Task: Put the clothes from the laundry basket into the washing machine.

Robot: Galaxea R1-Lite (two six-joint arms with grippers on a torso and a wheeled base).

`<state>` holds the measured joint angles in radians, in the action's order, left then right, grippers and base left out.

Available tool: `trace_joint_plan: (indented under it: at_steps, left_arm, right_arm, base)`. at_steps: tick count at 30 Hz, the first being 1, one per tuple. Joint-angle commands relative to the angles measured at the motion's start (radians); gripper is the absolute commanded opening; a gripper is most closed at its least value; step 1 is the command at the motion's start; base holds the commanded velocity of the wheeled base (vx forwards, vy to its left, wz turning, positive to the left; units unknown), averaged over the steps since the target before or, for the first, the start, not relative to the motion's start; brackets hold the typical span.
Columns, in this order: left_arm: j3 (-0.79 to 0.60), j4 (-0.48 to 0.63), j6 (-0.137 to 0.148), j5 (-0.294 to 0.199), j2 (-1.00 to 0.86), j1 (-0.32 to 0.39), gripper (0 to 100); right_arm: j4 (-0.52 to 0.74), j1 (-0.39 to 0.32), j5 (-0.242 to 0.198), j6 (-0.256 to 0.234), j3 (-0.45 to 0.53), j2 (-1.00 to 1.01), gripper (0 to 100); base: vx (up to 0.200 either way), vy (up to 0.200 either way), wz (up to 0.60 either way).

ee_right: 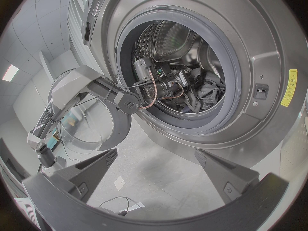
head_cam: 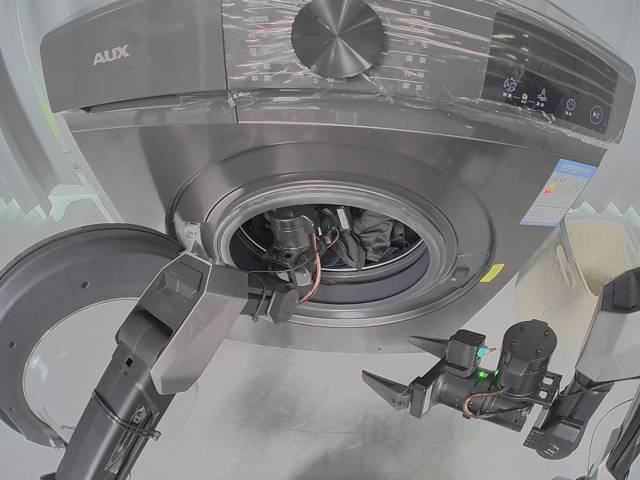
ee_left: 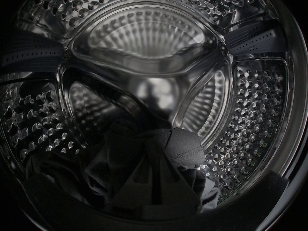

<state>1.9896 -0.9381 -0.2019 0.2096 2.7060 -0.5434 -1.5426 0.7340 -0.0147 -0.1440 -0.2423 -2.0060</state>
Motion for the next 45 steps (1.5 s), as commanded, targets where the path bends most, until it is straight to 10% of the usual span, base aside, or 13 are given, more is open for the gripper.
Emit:
trace_joint_plan:
  at_steps: [1, 9, 10, 17, 28, 45]
  left_arm:
    - [0.010, -0.001, -0.002, 0.004, 0.026, 0.016, 0]
    - [0.010, -0.001, -0.001, 0.017, 0.029, 0.013, 0]
    - [0.010, 0.002, -0.001, 0.017, 0.029, 0.008, 100]
    - [0.006, 0.033, -0.030, 0.017, 0.002, -0.023, 100]
    - [-0.385, 0.022, 0.061, -0.019, -0.235, -0.069, 100]
    - [-0.853, -0.130, 0.067, -0.021, -0.420, -0.125, 100]
  right_arm:
    - [-0.001, -0.001, -0.001, 0.000, 0.000, -0.005, 100]
    - [-0.001, 0.004, 0.001, 0.000, 0.000, -0.005, 100]
    - [-0.001, 0.005, 0.001, 0.000, 0.002, -0.005, 100]
    - [-0.001, -0.002, -0.001, 0.000, 0.002, -0.002, 100]
    - [-0.001, -0.010, -0.002, 0.001, 0.011, 0.001, 100]
    - [-0.001, 0.008, 0.005, -0.003, 0.021, 0.006, 100]
  base:
    - [0.000, 0.000, 0.00]
    - [0.000, 0.000, 0.00]
    - [0.000, 0.000, 0.00]
    - [0.000, 0.000, 0.00]
    - [0.000, 0.000, 0.00]
    - [0.000, 0.000, 0.00]
